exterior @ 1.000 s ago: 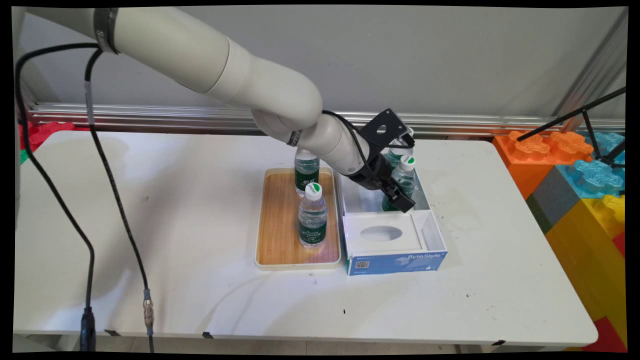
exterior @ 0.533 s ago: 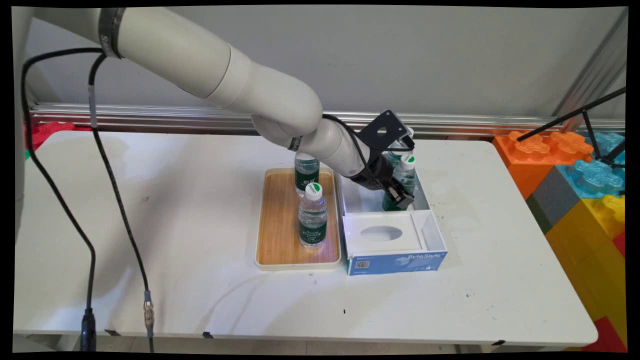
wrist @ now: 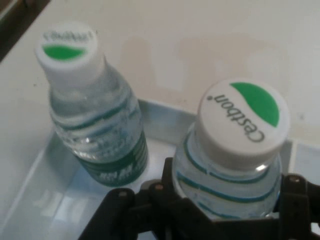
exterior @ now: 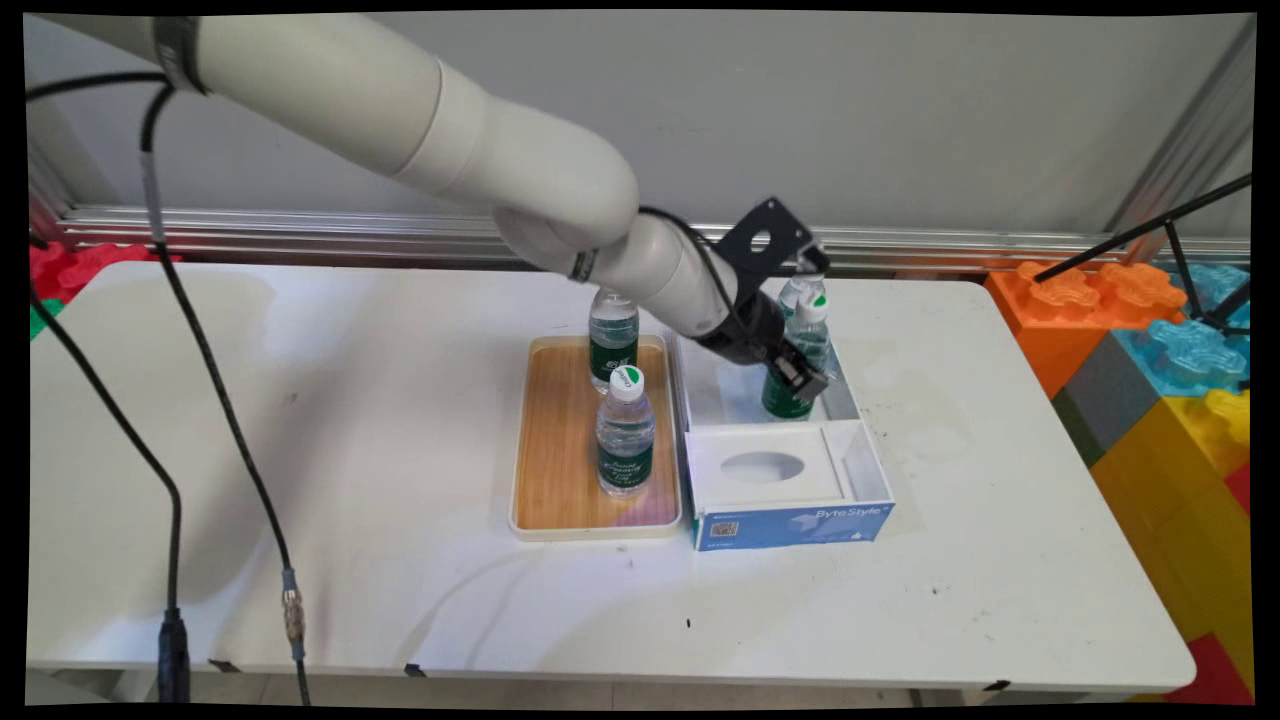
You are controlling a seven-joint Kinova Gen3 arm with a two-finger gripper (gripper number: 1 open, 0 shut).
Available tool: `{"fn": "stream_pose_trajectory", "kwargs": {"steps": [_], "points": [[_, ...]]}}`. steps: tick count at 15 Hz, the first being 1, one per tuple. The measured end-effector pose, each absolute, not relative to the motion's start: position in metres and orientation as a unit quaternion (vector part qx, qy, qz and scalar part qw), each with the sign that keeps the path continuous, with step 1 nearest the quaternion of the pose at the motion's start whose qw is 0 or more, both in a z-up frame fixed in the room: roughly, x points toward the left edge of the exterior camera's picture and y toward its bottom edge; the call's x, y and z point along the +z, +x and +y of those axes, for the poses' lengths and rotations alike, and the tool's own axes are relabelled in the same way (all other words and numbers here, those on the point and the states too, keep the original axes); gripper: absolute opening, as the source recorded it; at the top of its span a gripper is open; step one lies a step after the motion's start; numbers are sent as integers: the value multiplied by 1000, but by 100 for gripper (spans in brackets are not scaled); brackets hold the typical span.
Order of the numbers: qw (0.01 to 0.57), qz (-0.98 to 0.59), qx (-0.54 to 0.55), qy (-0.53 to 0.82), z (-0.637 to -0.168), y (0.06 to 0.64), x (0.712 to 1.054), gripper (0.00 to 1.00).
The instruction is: Place the picked object on the tray
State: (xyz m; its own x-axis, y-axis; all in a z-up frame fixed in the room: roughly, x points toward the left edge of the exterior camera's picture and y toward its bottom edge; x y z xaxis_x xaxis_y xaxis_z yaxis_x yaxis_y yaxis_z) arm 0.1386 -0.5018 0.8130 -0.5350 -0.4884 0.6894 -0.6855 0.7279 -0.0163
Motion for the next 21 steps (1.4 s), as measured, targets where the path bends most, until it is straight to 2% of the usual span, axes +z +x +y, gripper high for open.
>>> {"fn": "stream_pose_trajectory", "kwargs": {"steps": [2,9,15,21], "points": [[346,-859,141,351,-499,136,834,0],[346,-860,143,347,-496,143,939,0],[309,-884,114,332,-482,219,994,0],[307,-896,74,313,-458,320,1028,0]]}}
